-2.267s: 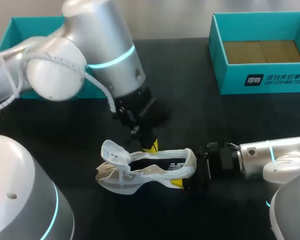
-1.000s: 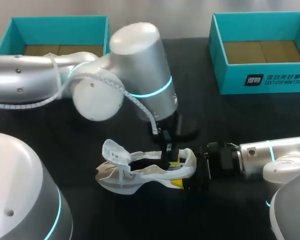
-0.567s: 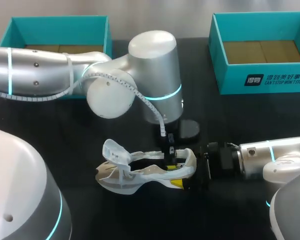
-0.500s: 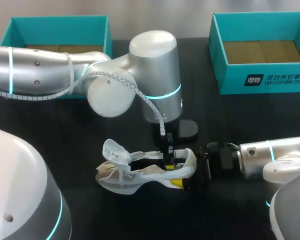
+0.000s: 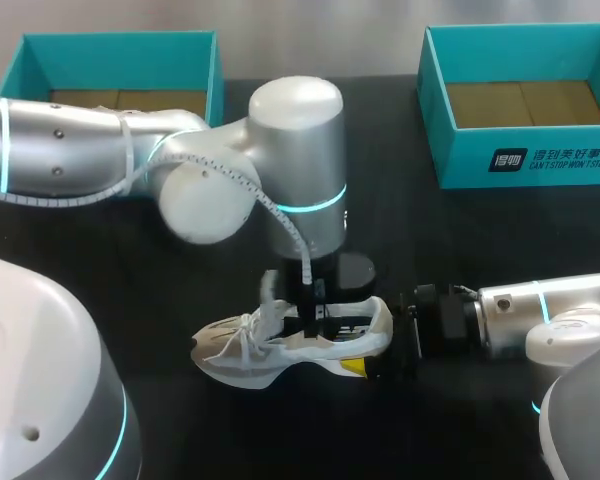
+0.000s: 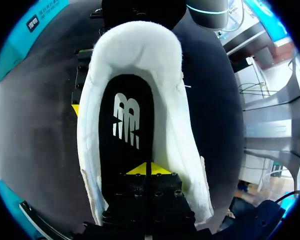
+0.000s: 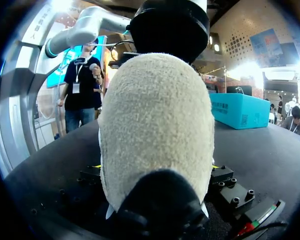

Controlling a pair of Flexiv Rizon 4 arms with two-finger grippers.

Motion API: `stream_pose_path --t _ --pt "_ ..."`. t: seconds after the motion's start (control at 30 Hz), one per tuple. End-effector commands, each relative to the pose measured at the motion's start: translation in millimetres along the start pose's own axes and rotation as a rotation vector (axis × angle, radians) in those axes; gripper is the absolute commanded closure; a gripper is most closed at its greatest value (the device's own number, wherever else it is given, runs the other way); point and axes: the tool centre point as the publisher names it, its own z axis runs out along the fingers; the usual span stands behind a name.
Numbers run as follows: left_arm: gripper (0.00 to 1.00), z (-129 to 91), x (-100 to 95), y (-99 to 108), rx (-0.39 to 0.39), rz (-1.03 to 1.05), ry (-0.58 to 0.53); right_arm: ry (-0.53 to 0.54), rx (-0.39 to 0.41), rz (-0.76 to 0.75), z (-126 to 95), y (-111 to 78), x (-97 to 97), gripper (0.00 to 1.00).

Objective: Take the shoe out of the shoebox, open the shoe tongue, remove and reinsert the insole, then place the shoe into the shoebox

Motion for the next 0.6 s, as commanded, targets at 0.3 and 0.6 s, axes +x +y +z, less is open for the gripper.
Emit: stream_pose_path --t 0.3,0.6 --pt "1.0 -2.5 15.5 22.8 0.056 0.002 -0.071 0.0 0.004 0.001 0.1 0.7 -0.2 1.0" --pt "0.71 0.4 14.0 21.0 0.086 0.025 -0.091 0.0 0.004 0.001 0.1 0.7 -0.2 1.0"
